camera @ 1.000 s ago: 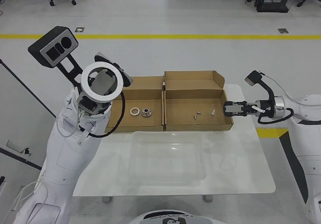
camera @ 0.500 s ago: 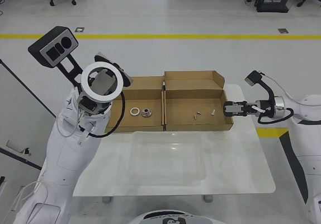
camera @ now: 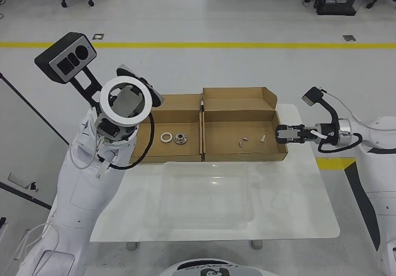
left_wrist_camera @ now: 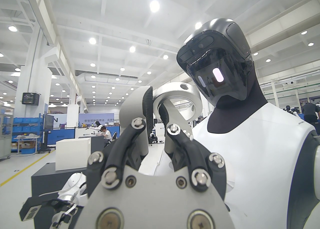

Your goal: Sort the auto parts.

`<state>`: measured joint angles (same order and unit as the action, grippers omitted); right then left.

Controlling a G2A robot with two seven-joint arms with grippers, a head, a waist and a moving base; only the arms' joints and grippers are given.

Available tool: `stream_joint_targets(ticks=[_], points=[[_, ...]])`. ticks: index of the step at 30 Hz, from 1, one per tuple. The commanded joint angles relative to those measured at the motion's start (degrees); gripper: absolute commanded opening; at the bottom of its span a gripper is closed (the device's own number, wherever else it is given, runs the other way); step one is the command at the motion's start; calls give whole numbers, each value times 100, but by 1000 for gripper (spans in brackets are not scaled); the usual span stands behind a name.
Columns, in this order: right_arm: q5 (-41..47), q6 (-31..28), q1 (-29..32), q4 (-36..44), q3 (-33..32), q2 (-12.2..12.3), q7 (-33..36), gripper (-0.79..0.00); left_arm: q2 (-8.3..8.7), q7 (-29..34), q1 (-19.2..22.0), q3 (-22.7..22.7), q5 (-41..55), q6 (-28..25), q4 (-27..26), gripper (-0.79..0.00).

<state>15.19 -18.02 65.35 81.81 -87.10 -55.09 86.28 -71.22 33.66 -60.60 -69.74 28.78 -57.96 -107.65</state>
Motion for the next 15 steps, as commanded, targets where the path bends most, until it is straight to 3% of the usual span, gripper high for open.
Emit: stream_joint_targets(ticks=[1, 5, 15], points=[[0, 0, 0, 1, 0, 0, 0, 0, 0, 0, 0, 0, 0, 0, 0, -785], [0, 0, 0, 1, 0, 0, 0, 0, 25, 100, -46, -72, -378, 535, -49, -785], [0, 0, 0, 1, 0, 0, 0, 0, 221, 1060, -316, -716, -1847, 2149, -174, -785]])
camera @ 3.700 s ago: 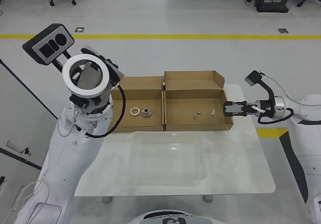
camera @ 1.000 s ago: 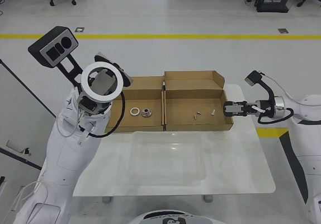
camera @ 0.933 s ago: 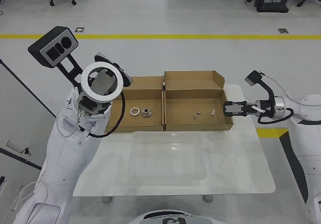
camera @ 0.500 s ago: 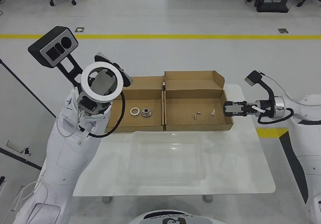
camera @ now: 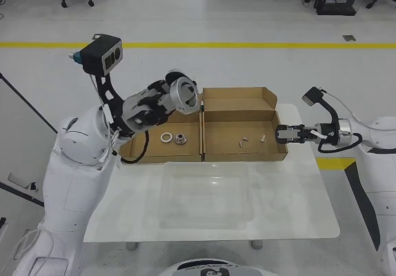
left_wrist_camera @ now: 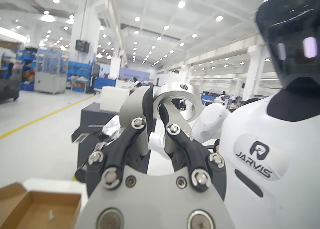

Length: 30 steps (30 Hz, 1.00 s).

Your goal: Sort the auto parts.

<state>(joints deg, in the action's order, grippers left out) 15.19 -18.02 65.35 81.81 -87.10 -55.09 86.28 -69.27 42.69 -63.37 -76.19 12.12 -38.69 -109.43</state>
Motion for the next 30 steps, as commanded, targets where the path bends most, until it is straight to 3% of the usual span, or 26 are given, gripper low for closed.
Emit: stream_joint_targets(ticks=[1, 8, 15, 23, 30], points=[[0, 0, 0, 1, 0, 0, 0, 0, 51, 282, -45, -152, -316, 374, -42, -785], [0, 0, 0, 1, 0, 0, 0, 0, 232, 1500, -39, -590, -1031, 1360, -40, -785], [0, 0, 0, 1, 0, 0, 0, 0, 393, 3113, 460, -615, -1270, 2294, 188, -785], [0, 0, 0, 1, 0, 0, 0, 0, 492, 4531, 1283, -39, -1704, 2699, 997, -785], [0, 0, 0, 1, 0, 0, 0, 0, 580, 4531, 1759, 950, -1855, 2637, 1986, -785]])
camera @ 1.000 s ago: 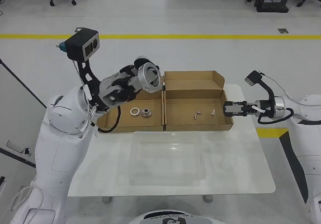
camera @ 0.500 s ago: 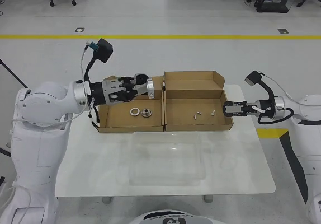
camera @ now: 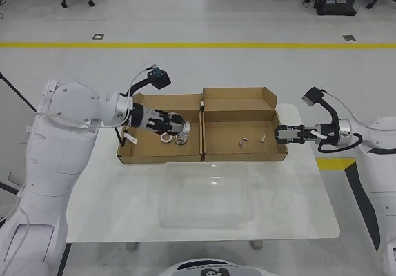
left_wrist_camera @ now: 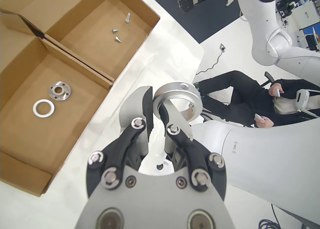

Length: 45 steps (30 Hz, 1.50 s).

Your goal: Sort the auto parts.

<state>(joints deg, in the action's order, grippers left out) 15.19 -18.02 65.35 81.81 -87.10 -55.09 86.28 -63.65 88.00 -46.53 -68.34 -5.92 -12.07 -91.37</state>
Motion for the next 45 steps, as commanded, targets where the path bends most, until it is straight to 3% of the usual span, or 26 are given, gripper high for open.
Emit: stream_joint_targets(ticks=[1, 8, 22, 27, 32, 38, 45], points=[[0, 0, 0, 1, 0, 0, 0, 0, 38, 1, 145, 318, -149, -55, 324, -785], [0, 0, 0, 1, 0, 0, 0, 0, 52, -101, 623, 832, -273, -296, 1110, -785], [0, 0, 0, 1, 0, 0, 0, 0, 51, -266, 597, 837, -309, -292, 1122, -785], [0, 0, 0, 1, 0, 0, 0, 0, 93, -749, 594, 1029, -1627, 62, 1193, -785], [0, 0, 0, 1, 0, 0, 0, 0, 69, -1142, 802, 1406, -2990, 472, 1605, -785], [0, 0, 0, 1, 0, 0, 0, 0, -112, -1402, 1190, 2036, -3845, 778, 2517, -785], [0, 0, 0, 1, 0, 0, 0, 0, -492, -1737, 1576, 2784, -4203, 1005, 3716, -785]])
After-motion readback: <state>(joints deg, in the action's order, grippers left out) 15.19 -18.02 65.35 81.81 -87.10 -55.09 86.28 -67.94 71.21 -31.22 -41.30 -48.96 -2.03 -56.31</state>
